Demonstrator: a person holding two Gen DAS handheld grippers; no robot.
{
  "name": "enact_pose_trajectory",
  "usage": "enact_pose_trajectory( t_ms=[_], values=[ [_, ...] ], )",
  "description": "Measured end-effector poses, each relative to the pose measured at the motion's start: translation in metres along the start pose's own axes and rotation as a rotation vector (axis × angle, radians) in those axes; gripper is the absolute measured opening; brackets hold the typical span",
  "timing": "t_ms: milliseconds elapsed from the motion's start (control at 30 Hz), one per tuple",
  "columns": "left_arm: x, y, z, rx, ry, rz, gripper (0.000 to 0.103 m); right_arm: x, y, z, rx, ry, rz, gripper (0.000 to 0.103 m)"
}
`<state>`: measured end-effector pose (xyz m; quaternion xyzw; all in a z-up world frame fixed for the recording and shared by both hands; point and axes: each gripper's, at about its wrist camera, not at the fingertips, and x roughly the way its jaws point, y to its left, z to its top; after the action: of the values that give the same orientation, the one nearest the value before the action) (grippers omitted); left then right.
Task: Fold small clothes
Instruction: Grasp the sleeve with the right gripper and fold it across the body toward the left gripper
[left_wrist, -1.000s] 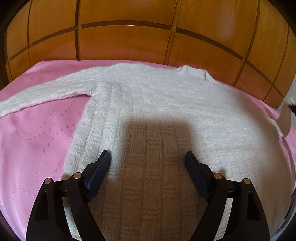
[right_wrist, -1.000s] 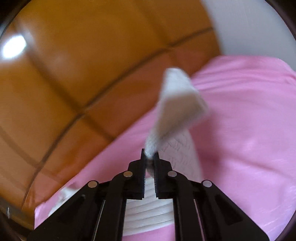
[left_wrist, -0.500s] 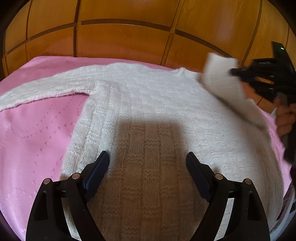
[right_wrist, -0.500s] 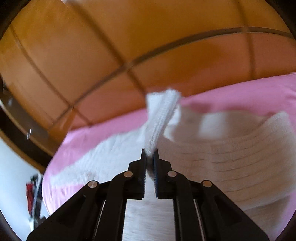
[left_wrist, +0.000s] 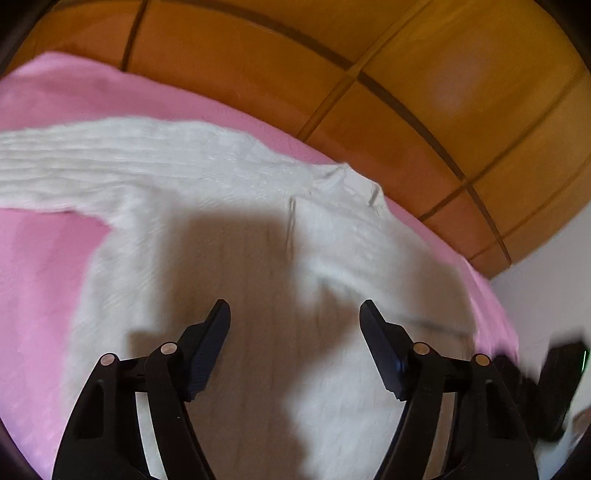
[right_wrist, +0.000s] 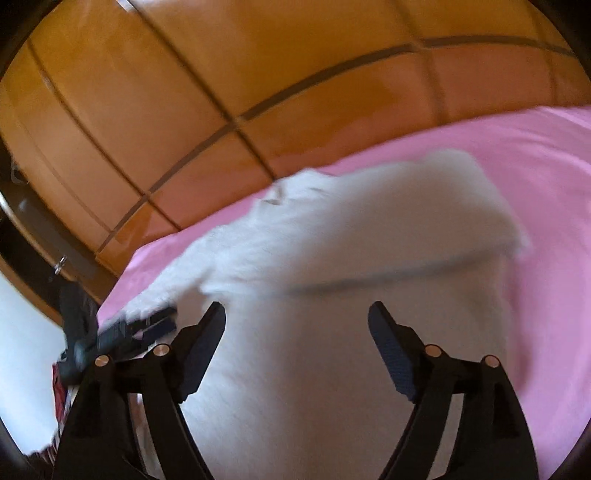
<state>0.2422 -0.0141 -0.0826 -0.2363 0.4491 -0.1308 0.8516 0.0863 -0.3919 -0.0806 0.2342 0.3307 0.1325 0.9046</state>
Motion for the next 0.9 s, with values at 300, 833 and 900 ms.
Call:
enact_pose_trajectory(
  t_ms=[300, 833, 900],
  values=[
    [0.049, -0.032, 0.038, 0.005, 0.042, -0.033, 0.005, -0.039, -0.072, -0.002, 0.210, -0.080, -0.045, 0.082],
    [0.016, -0.007, 0.058, 0.053, -0.049, 0.091, 0.005, -0.022, -0.046, 0.027, 0.153, -0.129, -0.022, 0.080],
    [0.020, -0.001, 0.052, 0.038, -0.040, 0.090, 0.005, -0.011, -0.039, 0.038, 0.121, -0.111, -0.041, 0.079]
  ],
)
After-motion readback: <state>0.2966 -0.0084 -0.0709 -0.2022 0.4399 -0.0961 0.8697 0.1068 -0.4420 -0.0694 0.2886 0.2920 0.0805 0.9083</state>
